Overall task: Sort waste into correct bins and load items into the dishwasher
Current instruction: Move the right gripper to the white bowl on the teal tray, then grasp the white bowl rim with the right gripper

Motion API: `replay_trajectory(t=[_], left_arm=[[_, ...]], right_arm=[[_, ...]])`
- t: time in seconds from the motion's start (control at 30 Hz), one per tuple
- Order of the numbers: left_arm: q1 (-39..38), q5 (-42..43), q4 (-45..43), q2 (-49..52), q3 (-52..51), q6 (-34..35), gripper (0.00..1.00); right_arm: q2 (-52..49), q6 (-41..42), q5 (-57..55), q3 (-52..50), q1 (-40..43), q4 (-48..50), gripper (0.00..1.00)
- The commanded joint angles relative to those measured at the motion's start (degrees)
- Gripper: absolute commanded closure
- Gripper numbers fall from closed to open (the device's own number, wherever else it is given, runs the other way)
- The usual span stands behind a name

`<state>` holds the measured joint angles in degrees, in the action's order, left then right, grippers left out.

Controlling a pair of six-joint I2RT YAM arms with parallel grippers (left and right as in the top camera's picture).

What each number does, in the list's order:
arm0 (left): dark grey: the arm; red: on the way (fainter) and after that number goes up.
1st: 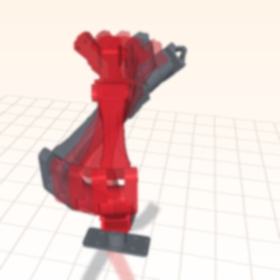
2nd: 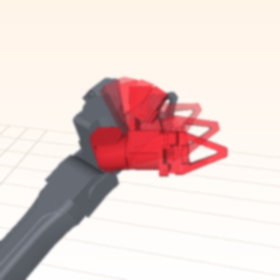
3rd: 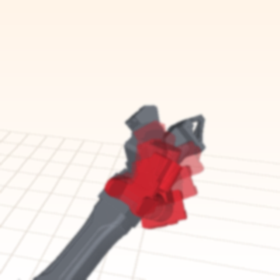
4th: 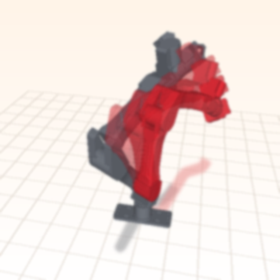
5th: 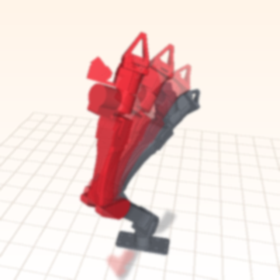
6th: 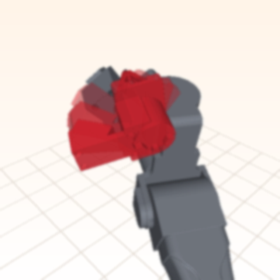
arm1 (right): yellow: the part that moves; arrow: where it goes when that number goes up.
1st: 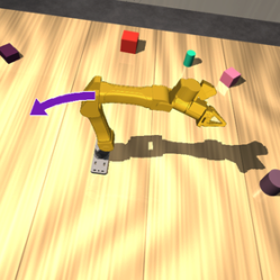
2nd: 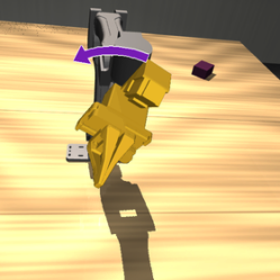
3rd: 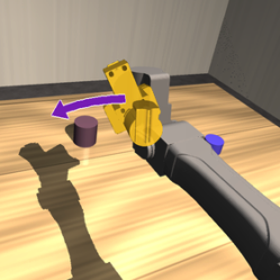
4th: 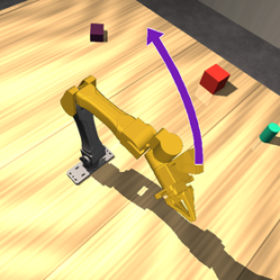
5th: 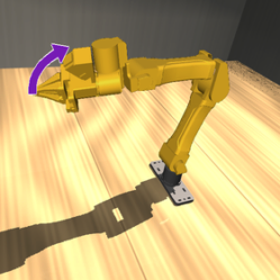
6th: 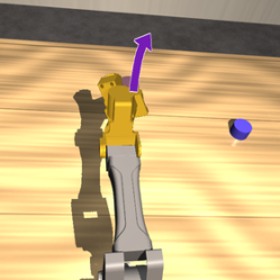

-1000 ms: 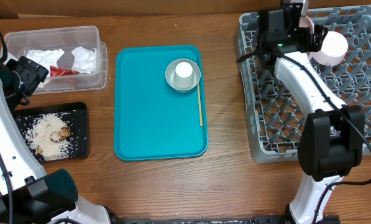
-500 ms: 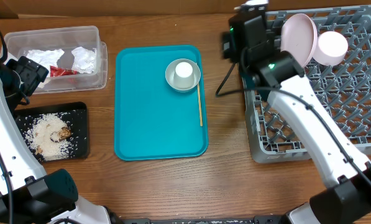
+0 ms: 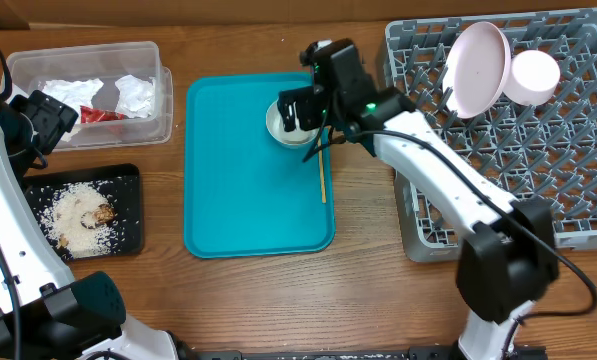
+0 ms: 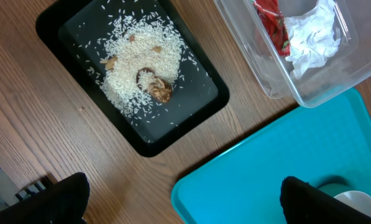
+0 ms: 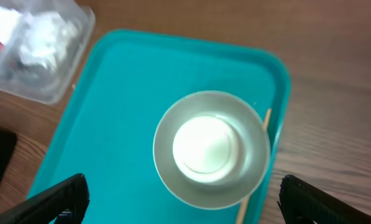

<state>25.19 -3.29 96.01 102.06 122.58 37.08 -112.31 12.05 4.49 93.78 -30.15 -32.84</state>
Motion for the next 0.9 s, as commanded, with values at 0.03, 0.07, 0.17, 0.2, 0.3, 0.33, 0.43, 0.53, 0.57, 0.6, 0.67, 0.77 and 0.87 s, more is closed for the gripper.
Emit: replay_trajectory(t=[0.03,0.07,0.17,0.2,0.3,0.33,0.43,0.53,0.57,0.6,0.67,0.77,0.87], left_arm=[[0.28,-0.72,-0.07,0.26,-0.26,-0.68,0.00],[0.28,-0.70,-0.07,0.26,-0.26,-0.68,0.00],[0.28,-0.72,-0.07,0.26,-0.26,-0.70,0.00],[0.28,-0.72,-0.07,0.26,-0.26,-0.70,0.00],[0.28,-0.72,-0.07,0.26,-0.26,-0.68,0.00],[0.28,-0.70,-0.07,0.26,-0.26,-0.68,0.00],[0.28,-0.72,-0.07,0.26,-0.26,-0.68,0.00],[0.28,-0.70,-0.07,0.26,-0.26,-0.68,0.00],[0.28,-0.72,-0.07,0.26,-0.26,-0.68,0.00],[0.28,-0.72,-0.07,0.26,-0.26,-0.68,0.00],[0.28,-0.72,-0.07,0.26,-0.26,-0.68,0.00],[0.28,-0.72,-0.07,0.26,-0.26,-0.68,0.00],[0.28,-0.72,-0.07,0.26,-0.26,-0.68,0.00]], right_arm=[[-3.21,0.68,1.16,0.46,-0.44,1.75,0.00],[-3.96,0.68,1.16,0.46,-0.50,2.32,0.00],[-6.08,0.68,1.14,0.46,-0.72,4.55,0.00],[-6.69,0.68,1.14,0.46,-0.79,5.22,0.00],[-8.35,0.94,-0.31,0.46,-1.36,6.69,0.00],[-8.72,1.42,-1.27,0.46,-1.66,6.93,0.00],[-10.16,1.51,-5.05,0.46,-2.60,7.96,0.00],[-11.21,1.53,-9.16,0.46,-3.74,8.39,0.00],[-11.58,1.55,-10.08,0.46,-4.00,8.46,0.00],[-11.80,1.57,-10.73,0.46,-4.26,8.61,0.00],[-12.22,1.81,-12.57,0.46,-4.52,9.05,0.00],[-12.59,4.13,-16.63,0.46,-4.61,9.46,0.04],[-12.79,4.50,-18.21,0.46,-4.61,9.79,0.04]])
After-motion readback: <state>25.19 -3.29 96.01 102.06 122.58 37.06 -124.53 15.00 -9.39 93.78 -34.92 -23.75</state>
